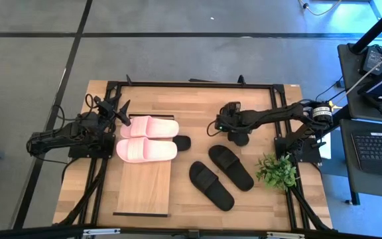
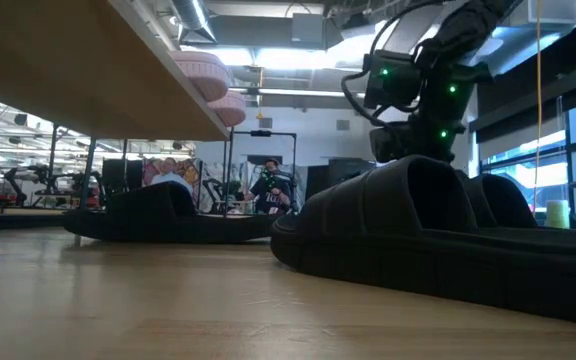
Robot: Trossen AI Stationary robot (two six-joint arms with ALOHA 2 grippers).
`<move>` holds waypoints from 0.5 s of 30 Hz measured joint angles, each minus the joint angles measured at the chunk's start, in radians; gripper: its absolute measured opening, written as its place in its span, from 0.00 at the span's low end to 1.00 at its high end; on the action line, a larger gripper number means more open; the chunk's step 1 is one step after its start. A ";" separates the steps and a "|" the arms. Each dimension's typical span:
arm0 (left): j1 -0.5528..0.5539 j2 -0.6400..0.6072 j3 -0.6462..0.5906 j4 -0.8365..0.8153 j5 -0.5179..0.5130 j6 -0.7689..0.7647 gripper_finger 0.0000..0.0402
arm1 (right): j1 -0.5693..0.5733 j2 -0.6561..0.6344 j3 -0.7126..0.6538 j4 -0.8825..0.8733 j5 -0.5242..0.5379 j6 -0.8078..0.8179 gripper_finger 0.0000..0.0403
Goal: Pick and place slides into the shelf
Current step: Put the black slipper under the shelf
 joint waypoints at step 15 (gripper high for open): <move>0.000 0.000 0.000 0.000 0.000 0.000 0.54 | -0.085 0.000 -0.008 0.043 0.002 -0.076 0.04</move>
